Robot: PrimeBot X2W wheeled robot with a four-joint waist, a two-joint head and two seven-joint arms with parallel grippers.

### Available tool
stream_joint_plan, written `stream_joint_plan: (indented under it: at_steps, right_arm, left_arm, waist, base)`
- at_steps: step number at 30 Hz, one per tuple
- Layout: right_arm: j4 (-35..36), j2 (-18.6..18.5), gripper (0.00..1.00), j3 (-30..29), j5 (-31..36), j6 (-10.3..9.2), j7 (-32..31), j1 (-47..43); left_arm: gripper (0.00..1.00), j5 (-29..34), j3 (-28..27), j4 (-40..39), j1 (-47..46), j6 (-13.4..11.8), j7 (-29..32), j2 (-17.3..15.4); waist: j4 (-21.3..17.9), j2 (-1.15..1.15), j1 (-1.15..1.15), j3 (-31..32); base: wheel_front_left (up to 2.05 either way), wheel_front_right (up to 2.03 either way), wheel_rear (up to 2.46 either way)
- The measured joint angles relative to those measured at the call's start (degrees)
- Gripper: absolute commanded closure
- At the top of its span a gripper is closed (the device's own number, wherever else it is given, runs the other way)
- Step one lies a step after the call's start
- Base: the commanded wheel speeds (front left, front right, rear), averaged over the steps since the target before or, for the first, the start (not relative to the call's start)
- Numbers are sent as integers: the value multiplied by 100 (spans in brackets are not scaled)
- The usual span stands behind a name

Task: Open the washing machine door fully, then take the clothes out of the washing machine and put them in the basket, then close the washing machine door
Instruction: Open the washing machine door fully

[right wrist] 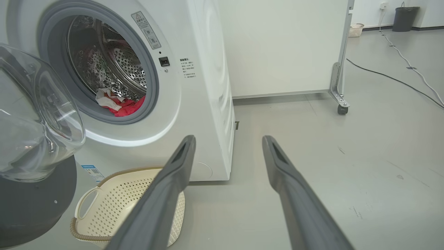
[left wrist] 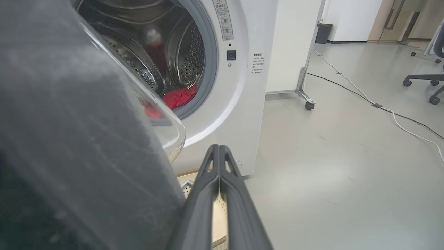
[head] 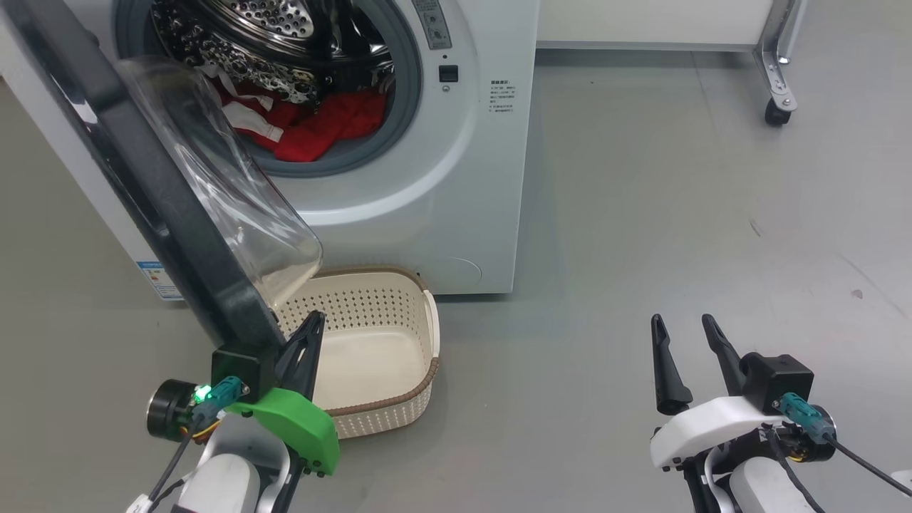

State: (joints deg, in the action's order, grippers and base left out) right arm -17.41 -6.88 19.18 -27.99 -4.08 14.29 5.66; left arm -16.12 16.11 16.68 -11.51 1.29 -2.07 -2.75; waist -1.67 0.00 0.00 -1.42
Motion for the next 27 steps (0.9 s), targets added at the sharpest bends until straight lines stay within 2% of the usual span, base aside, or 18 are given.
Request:
stream_joint_plan:
  at_steps: [10,27]
  right_arm:
    - [-56,-2,0,-33,70,48,0,-40]
    - [-116,-8,0,-55,94,101,0,-153]
  left_arm:
    - [100,-2,129,187,-53,12,-54,19]
    - [100,-99,136,390,-57,27,-210,51]
  waist:
    - [350,0,0,76]
    - [1226,0,0,210]
  base:
    - [0,0,0]
    - [0,0,0]
